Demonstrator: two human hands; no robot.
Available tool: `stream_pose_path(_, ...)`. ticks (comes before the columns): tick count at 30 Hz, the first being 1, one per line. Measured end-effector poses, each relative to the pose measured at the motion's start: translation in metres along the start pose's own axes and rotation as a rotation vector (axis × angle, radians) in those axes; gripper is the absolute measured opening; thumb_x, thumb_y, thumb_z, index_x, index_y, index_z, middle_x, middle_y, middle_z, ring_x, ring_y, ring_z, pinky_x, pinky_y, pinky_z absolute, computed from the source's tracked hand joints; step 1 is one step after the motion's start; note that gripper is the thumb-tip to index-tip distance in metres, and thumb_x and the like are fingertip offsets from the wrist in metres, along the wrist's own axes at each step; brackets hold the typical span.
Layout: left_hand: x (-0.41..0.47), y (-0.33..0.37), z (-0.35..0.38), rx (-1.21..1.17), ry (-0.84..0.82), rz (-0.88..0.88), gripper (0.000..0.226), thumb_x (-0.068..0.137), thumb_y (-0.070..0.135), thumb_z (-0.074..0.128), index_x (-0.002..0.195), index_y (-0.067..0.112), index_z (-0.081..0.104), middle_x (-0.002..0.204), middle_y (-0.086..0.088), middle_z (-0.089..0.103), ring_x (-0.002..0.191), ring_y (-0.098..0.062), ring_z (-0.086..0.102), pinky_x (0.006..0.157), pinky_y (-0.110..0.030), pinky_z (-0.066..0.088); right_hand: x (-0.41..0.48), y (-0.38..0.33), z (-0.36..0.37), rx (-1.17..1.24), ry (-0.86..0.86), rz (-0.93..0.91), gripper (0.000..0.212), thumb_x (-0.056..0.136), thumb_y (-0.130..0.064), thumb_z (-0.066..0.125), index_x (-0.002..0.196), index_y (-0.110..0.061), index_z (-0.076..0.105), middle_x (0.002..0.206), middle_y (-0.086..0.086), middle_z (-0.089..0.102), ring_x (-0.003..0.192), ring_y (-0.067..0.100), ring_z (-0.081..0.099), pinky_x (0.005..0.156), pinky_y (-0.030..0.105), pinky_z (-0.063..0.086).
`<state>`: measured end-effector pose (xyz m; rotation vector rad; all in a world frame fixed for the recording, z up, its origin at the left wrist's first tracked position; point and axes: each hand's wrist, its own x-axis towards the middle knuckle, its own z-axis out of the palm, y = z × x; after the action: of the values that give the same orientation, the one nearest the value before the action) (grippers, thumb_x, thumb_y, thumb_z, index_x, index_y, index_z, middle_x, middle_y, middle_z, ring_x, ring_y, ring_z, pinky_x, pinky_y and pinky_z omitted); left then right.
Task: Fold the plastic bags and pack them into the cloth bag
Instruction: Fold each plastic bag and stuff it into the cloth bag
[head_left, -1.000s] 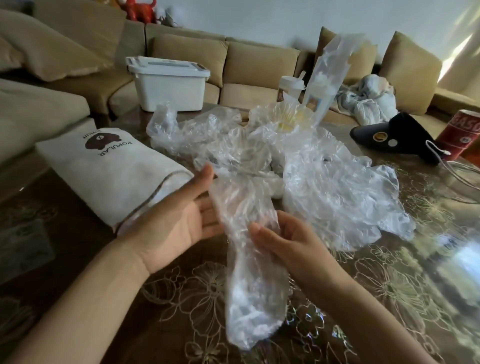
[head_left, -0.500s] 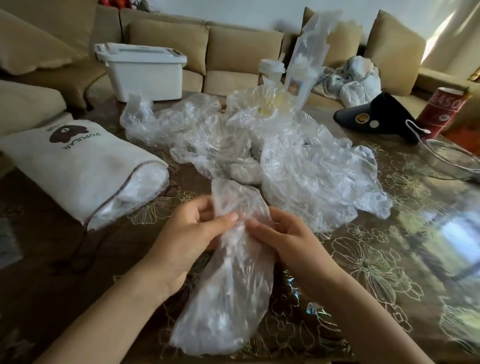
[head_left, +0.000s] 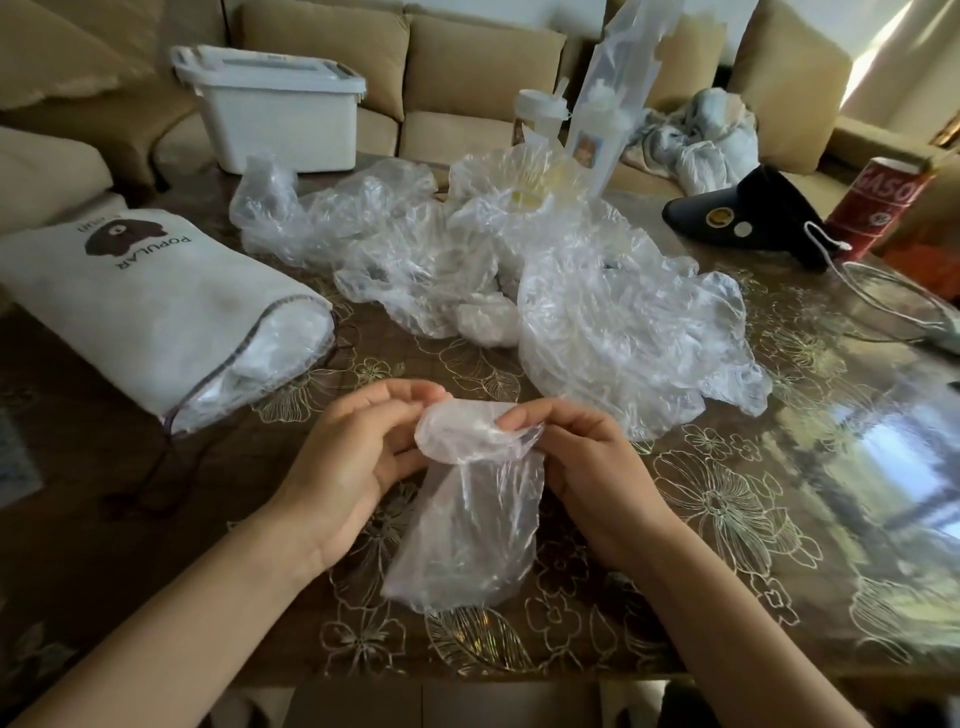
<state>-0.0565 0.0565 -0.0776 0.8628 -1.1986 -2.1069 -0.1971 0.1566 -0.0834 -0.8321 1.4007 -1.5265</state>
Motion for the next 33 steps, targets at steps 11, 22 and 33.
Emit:
stream_pose_path(11, -0.006, 0.015, -0.01, 0.142, -0.545, -0.246, 0.036, 0.076, 0.016, 0.059, 0.111, 0.012, 0.069, 0.103, -0.008, 0.07, 0.089, -0.019, 0.068, 0.07, -0.026, 0.055, 0.0, -0.001, 0.012, -0.23, 0.014, -0.17, 0.052, 0.084, 0.018, 0.033, 0.061, -0.017, 0.065, 0.064, -0.007, 0.062, 0.064, 0.011, 0.052, 0.06, 0.018, 0.041)
stream_pose_path(22, -0.009, 0.015, -0.011, 0.048, -0.249, -0.257, 0.036, 0.065, 0.004, 0.066, 0.101, 0.003, 0.065, 0.088, -0.017, 0.071, 0.07, -0.025, 0.069, 0.058, -0.031, 0.058, -0.023, 0.017, 0.013, -1.2, 0.041, -0.818, 0.067, 0.068, -0.014, 0.051, 0.134, -0.015, 0.035, 0.139, 0.005, 0.031, 0.131, 0.022, 0.033, 0.109, 0.041, 0.031)
stream_pose_path(33, -0.006, 0.004, -0.009, 0.226, -0.123, 0.008, 0.027, 0.069, 0.005, 0.07, 0.094, 0.012, 0.062, 0.084, -0.003, 0.073, 0.074, -0.013, 0.069, 0.062, -0.02, 0.056, -0.027, 0.023, 0.025, -0.994, 0.095, -0.726, 0.026, 0.088, -0.043, 0.055, 0.082, -0.02, 0.067, 0.087, -0.018, 0.06, 0.09, 0.002, 0.047, 0.084, 0.028, 0.033)
